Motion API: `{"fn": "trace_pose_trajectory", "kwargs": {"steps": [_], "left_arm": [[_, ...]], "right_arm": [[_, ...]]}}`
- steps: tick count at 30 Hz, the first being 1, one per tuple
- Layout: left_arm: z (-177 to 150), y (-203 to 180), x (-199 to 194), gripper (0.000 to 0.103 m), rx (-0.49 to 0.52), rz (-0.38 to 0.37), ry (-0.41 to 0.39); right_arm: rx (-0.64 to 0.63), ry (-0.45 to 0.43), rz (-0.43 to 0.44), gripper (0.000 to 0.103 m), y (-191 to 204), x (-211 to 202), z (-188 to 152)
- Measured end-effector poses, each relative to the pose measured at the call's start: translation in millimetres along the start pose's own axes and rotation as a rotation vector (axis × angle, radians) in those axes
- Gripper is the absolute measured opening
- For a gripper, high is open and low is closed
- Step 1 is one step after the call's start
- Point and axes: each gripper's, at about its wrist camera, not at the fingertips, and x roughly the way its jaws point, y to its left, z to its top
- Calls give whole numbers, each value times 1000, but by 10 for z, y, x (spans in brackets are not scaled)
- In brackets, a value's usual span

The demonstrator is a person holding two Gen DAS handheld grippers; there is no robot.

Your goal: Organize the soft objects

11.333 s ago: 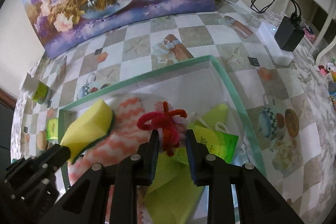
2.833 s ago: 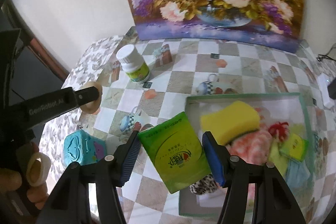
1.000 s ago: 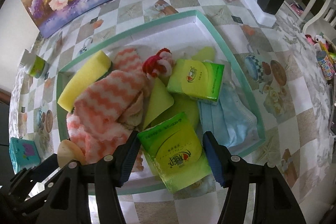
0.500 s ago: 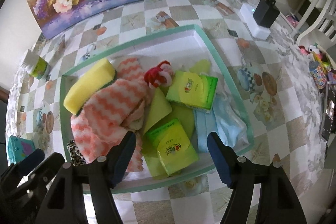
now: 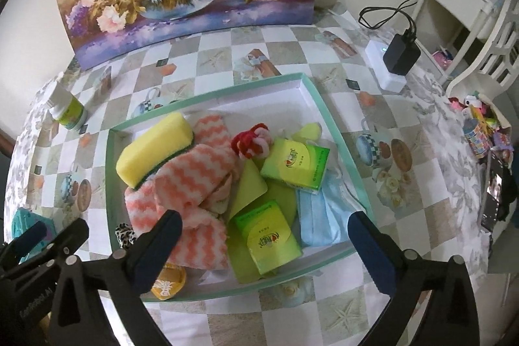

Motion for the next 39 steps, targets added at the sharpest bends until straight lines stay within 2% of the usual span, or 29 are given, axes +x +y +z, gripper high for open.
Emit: {"fn": "trace_pose_trajectory", "kwargs": {"steps": [2, 5, 23, 39], "left_arm": [[-22, 21, -12, 92, -2, 9, -7], [-57, 38, -26, 101, 2, 21, -16], [-464, 103, -298, 101, 84, 170, -50], [-764, 291, -440, 101, 70, 196, -62]], "right_arm": [[5, 7, 4, 103, -12, 4, -19], [7, 10, 7, 103, -15, -6, -60], [-75, -6, -44, 103, 105, -281, -486], [-102, -30, -45, 103, 140, -421, -806]]}}
